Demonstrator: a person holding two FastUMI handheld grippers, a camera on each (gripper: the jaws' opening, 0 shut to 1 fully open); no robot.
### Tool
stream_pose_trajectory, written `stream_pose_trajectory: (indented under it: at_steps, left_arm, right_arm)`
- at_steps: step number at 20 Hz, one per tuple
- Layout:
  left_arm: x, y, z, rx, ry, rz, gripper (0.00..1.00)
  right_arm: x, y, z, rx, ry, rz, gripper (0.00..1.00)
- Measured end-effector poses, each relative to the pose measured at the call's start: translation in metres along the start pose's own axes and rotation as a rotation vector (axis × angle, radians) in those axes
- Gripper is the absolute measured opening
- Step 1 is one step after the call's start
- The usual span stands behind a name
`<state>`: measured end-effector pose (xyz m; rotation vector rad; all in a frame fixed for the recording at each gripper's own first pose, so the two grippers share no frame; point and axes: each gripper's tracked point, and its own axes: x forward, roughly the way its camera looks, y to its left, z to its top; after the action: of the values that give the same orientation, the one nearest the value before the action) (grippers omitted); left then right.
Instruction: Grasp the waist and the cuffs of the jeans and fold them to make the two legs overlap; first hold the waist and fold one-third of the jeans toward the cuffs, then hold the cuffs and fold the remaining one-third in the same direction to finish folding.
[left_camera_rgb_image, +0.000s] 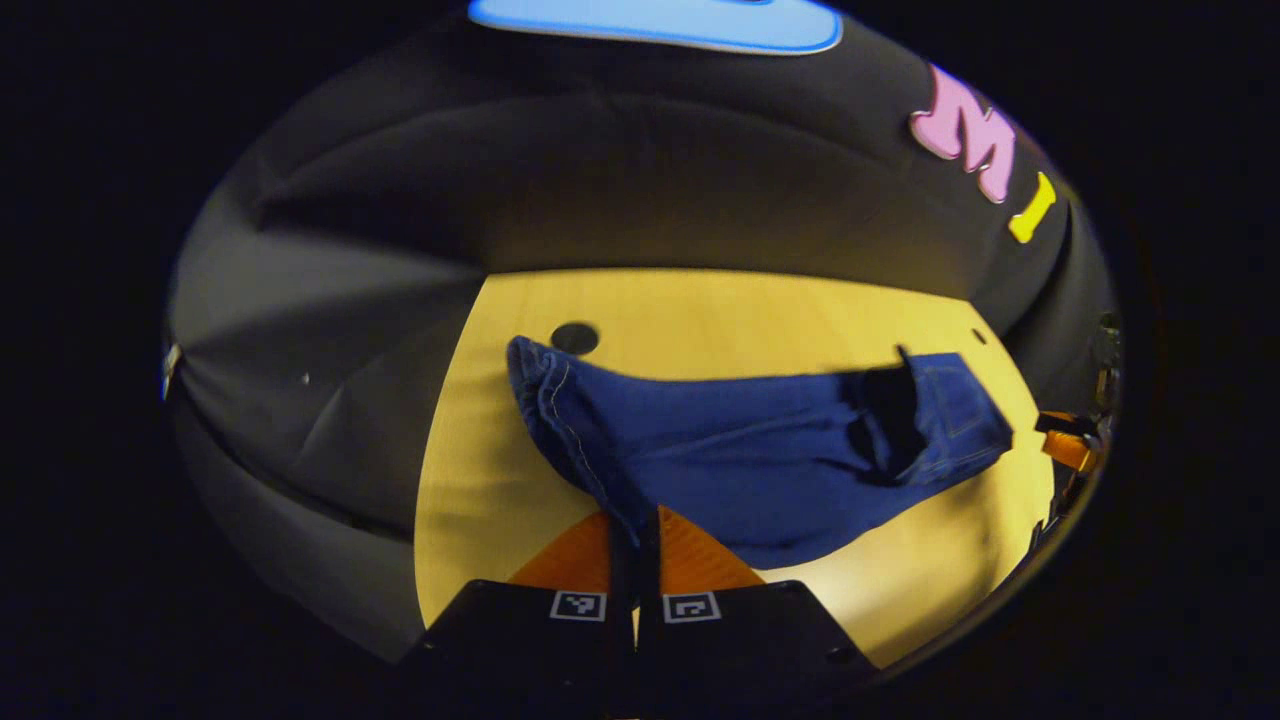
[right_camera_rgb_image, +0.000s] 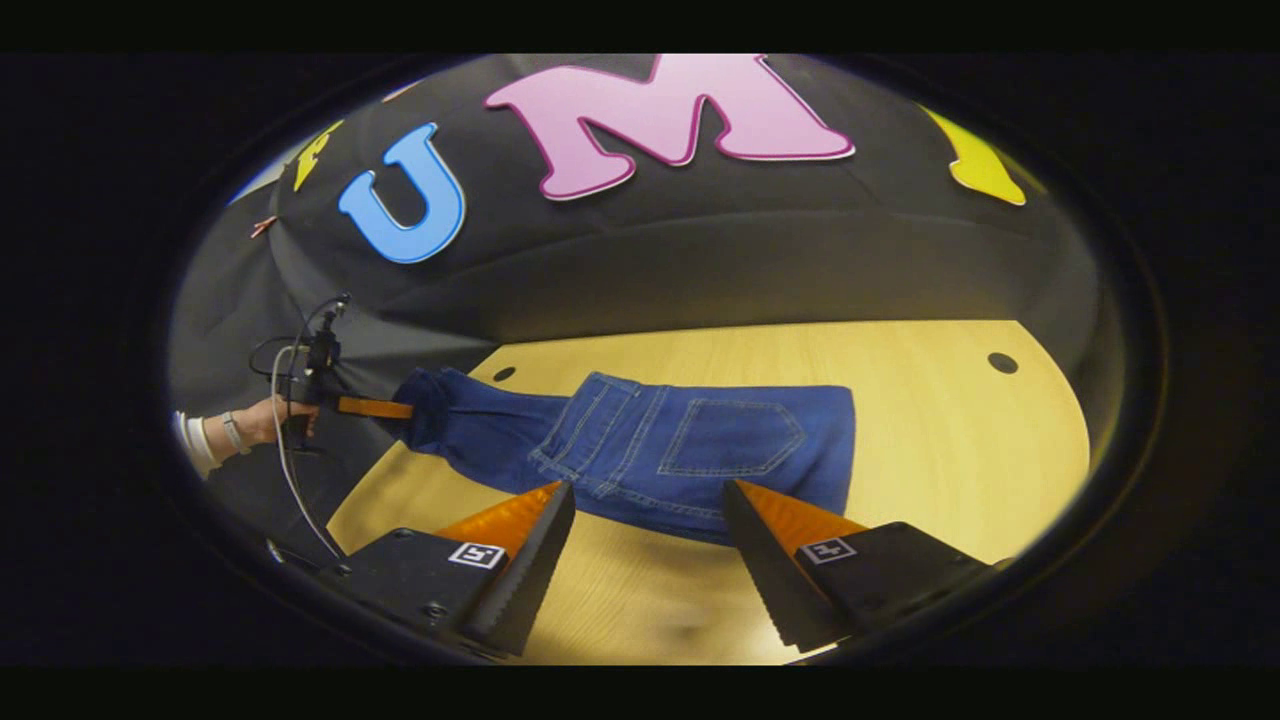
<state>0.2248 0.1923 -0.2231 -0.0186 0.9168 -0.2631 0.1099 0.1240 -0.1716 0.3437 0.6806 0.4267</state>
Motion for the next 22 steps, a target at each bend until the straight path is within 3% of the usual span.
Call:
stream_pose_trajectory:
  at_steps: [5, 7, 13, 15, 18, 21, 22]
  left_arm:
    - [-0.054, -0.065, 0.104, 0.011, -0.135, -0.205, 0.06]
    - [-0.066, -0.106, 0.126, 0.093, -0.167, -0.258, 0.06]
    - [-0.014, -0.323, 0.094, 0.343, -0.101, -0.500, 0.06]
    - [0.028, -0.359, 0.071, 0.404, -0.031, -0.501, 0.07]
    - [0.085, -0.375, 0.038, 0.469, 0.072, -0.401, 0.07]
    - [0.110, -0.389, 0.007, 0.416, 0.153, -0.413, 0.12]
    - [0.112, -0.396, 0.000, 0.367, 0.173, -0.427, 0.21]
  right_arm:
    - [-0.032, -0.020, 0.016, 0.014, -0.049, -0.034, 0.90]
    - [-0.047, -0.031, 0.020, 0.013, -0.065, -0.054, 0.90]
    - [-0.089, -0.063, 0.023, 0.025, -0.114, -0.101, 0.91]
    - [-0.100, -0.074, 0.019, 0.019, -0.112, -0.110, 0.90]
    - [-0.111, -0.092, 0.023, 0.013, -0.122, -0.123, 0.90]
    - [-0.117, -0.108, 0.025, 0.014, -0.129, -0.124, 0.90]
    - [-0.117, -0.113, 0.025, 0.008, -0.127, -0.119, 0.90]
